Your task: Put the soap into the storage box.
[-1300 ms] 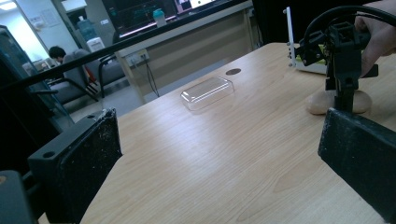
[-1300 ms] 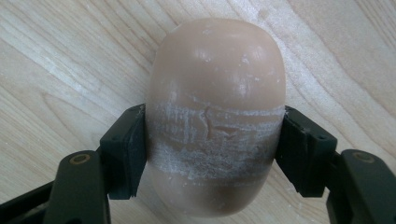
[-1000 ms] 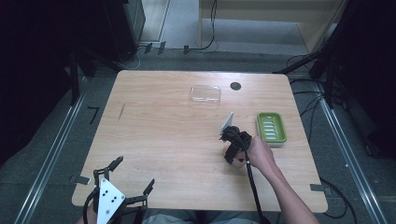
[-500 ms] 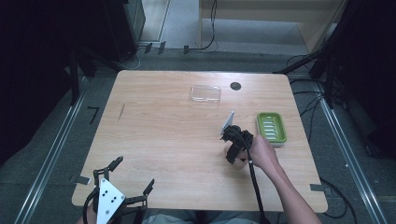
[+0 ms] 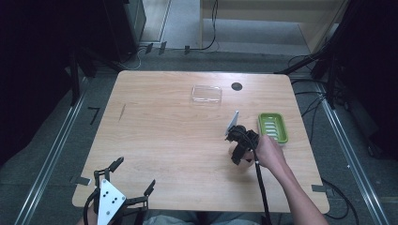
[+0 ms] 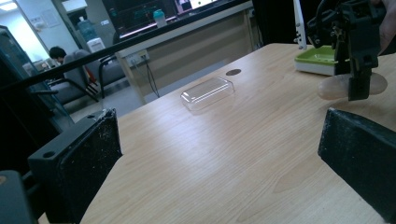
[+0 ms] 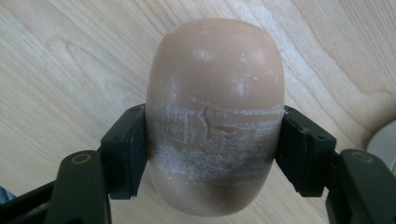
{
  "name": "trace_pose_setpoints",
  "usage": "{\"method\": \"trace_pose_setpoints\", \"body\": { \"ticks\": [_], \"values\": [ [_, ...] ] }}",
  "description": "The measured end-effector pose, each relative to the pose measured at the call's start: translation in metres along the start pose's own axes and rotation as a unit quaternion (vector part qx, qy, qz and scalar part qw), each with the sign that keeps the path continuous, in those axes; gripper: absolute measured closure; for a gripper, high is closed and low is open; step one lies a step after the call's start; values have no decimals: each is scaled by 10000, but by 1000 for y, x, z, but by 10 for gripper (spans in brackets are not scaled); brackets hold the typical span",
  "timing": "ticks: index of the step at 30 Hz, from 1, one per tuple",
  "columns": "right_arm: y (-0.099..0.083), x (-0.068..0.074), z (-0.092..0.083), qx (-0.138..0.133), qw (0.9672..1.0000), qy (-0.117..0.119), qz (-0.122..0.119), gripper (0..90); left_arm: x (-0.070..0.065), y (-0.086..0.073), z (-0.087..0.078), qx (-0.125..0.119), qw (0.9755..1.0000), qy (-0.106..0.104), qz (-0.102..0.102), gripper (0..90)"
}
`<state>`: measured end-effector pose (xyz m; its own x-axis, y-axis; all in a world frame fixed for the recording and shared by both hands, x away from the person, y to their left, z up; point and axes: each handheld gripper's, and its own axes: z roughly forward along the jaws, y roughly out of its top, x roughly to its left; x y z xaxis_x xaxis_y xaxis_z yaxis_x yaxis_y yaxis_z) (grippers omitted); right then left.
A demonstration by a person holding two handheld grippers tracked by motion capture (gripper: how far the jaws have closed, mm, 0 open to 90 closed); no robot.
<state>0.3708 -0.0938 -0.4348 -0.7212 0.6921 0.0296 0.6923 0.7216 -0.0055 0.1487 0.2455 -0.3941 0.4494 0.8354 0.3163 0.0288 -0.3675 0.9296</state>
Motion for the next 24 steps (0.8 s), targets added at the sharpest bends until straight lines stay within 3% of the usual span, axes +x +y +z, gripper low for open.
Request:
{"method": "trace_pose_setpoints", "body": {
  "ticks": [24],
  "values": [
    [-15,-14,-17,243,9996,-74,-141,335,0,0,0,10,10000,2,19,0]
  ]
}}
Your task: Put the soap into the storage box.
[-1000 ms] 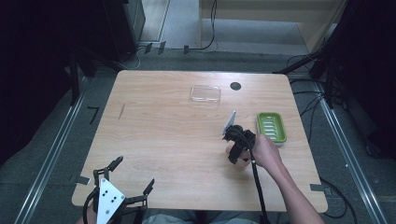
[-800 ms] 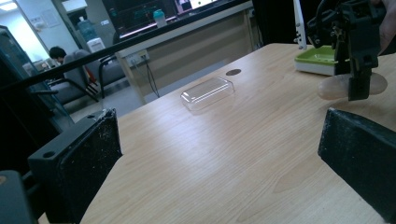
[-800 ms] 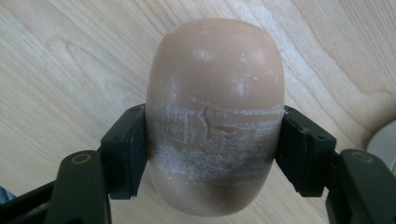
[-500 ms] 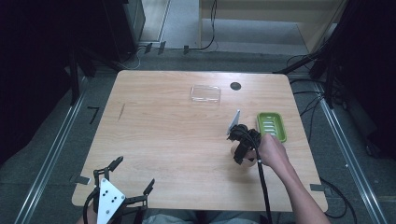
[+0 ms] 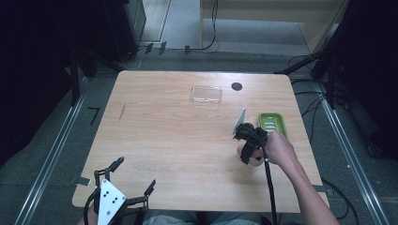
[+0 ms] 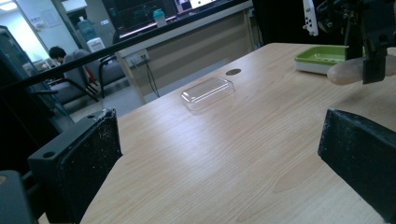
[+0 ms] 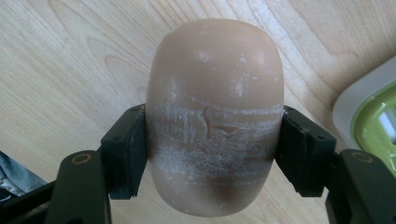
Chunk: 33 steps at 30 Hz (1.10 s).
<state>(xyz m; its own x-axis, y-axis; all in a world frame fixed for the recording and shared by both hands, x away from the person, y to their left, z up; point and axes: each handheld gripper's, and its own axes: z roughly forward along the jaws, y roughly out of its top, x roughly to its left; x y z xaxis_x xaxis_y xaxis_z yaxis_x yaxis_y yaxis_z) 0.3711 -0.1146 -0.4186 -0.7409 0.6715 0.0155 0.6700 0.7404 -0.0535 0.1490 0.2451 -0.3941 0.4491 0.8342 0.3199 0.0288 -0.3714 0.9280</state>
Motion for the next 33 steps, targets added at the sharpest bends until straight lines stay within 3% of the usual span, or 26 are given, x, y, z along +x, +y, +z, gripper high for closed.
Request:
{"method": "trace_pose_setpoints", "body": {
  "ticks": [12,33],
  "values": [
    [-4,-10,-11,62,9999,-63,-52,335,0,0,0,6,10000,-1,0,0],
    [-11,-35,-23,52,9998,-58,196,336,0,0,0,3,10000,4,-14,0]
  ]
}}
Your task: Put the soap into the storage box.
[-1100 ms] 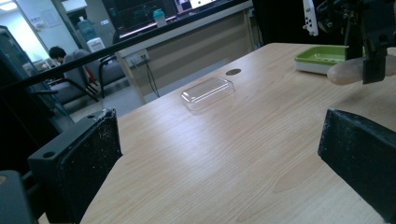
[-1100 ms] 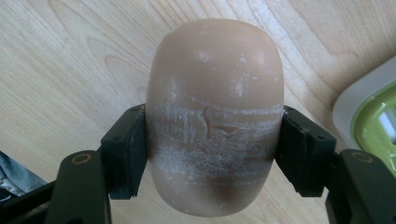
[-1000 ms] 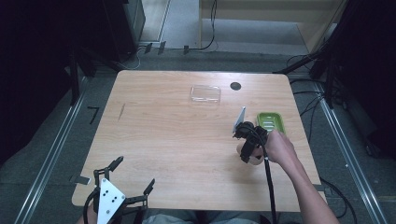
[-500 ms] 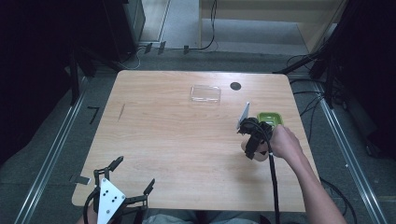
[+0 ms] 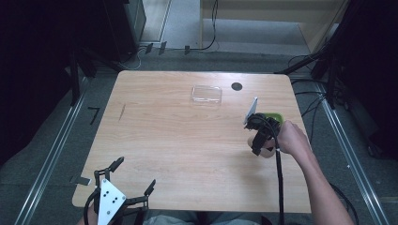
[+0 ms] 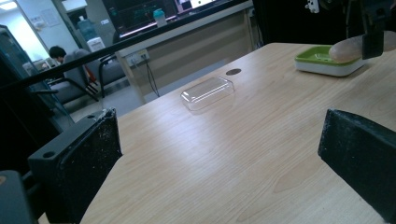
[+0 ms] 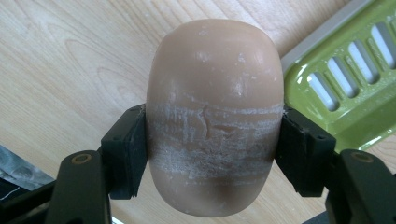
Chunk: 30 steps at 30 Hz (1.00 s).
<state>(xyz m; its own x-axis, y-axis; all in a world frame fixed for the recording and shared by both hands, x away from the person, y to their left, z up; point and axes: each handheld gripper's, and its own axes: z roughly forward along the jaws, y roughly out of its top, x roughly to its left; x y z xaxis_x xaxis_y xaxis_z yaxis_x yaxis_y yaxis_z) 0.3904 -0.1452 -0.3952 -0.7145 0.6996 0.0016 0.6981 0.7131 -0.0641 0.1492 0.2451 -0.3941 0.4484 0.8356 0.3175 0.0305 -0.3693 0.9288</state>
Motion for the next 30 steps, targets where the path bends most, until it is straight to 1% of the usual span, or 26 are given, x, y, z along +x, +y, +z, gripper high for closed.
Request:
{"method": "trace_pose_setpoints", "body": {
  "ticks": [5,10,12,13,17,23,26,30],
  "values": [
    [-2,-6,-1,-14,10000,-5,47,336,0,0,0,0,10000,-1,0,0],
    [-4,-11,-1,-39,9999,11,154,336,0,0,0,-2,10000,-1,1,0],
    [-5,-15,-1,-40,9999,0,151,336,0,0,0,-1,10000,-4,2,0],
    [-6,-16,-1,-62,9998,11,208,336,0,0,0,-2,10000,-3,2,0],
    [-7,-22,-1,-87,9995,-7,303,336,0,0,0,-5,10000,-5,-4,0],
    [-8,-29,-1,-135,9991,14,408,336,0,0,0,-5,10000,-2,0,0],
    [-9,-32,-1,-102,9989,-3,453,336,0,0,0,-6,10000,-5,-3,0],
    [-9,-39,0,-161,9982,5,570,336,0,0,0,-10,10000,-2,-9,0]
  ]
}}
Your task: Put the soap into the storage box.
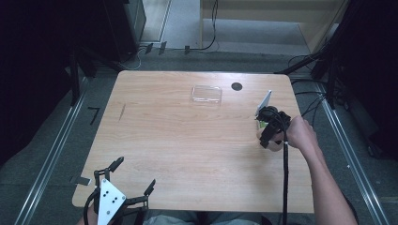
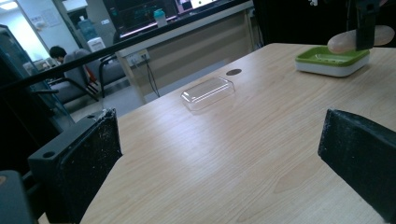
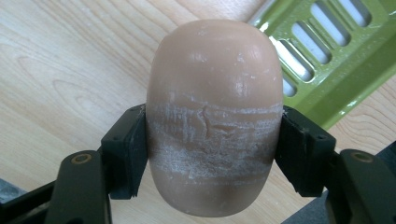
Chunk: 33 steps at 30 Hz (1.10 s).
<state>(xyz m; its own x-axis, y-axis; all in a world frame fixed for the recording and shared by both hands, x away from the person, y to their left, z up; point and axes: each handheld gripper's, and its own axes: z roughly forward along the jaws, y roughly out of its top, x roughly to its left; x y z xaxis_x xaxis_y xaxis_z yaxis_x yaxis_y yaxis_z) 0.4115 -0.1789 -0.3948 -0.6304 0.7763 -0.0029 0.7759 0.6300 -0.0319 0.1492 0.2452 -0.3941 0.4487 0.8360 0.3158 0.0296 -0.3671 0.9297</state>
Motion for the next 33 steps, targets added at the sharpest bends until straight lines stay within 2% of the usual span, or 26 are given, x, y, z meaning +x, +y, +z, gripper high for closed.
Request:
{"method": "trace_pose_setpoints", "body": {
  "ticks": [13,18,33],
  "values": [
    [1,-15,2,-70,9996,28,282,336,0,0,0,-2,10000,2,-8,0],
    [2,-23,3,-111,9984,27,557,336,0,0,0,-4,10000,-2,-2,0],
    [3,-39,12,-308,9950,89,944,336,0,0,0,1,10000,-4,0,0]
  ]
}}
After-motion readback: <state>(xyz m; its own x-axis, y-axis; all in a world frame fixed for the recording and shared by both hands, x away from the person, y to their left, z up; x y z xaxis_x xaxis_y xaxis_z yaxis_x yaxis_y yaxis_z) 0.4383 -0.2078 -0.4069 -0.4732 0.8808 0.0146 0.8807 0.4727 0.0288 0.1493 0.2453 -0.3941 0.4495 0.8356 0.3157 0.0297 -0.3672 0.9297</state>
